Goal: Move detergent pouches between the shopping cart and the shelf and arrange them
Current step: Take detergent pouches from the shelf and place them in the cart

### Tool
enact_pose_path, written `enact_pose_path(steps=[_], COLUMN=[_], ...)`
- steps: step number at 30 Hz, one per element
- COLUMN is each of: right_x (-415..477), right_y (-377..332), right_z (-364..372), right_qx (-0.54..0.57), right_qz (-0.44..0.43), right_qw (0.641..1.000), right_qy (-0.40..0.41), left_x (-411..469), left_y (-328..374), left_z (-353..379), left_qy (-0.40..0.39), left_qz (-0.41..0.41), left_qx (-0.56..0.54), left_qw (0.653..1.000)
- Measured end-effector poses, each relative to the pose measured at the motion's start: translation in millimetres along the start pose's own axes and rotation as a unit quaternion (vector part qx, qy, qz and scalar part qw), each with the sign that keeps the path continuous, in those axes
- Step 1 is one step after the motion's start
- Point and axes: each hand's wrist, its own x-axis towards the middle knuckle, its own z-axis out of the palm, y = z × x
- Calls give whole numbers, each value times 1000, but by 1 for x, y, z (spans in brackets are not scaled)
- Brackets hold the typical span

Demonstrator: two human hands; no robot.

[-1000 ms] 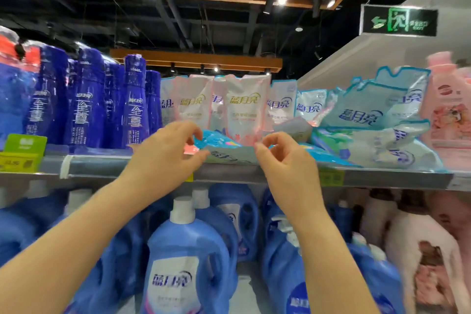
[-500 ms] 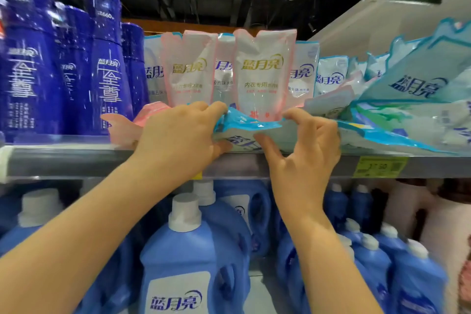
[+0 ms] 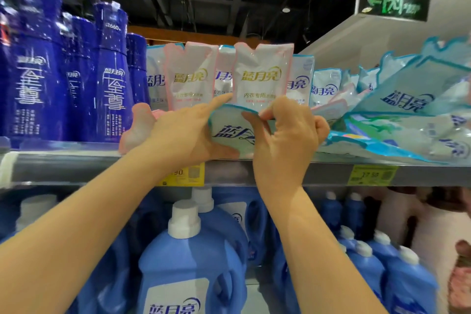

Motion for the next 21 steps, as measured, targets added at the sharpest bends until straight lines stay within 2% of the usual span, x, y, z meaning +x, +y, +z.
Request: enact_pose_path(steps=[3,5,6,8,10,11,14,21], right_x=[20,35,42,57,71,78,91,94], right_y=[-15,-24,-28,-35,-40,-42,-48,-38], right_z=[-2,-5,-8,-13,-19,-23,-39,-90], right_qx=[4,5,5,7,8,4,-14,-60], right_qz=[-36,-61,-74,-100,-115,-117,-114,-120], right_qw=[999,997,996,993,990,990,991,989], right_qy=[19,37,48,68,77,78,73,53], left_x=[-6,-4,0,7,12,12,11,-1], left_y=[7,9,7,9,18,25,43,88], left_z=[-12,-13,-12,-11,-12,-15,-20,-39], left_qy=[-10,19,35,56,77,95,161,224], left_qz=[-6,4,10,15,5,-4,-17,-14], left_qx=[27,24,3,-125,-271,-302,-344,-384], left_qw=[1000,1000,999,990,959,949,925,895])
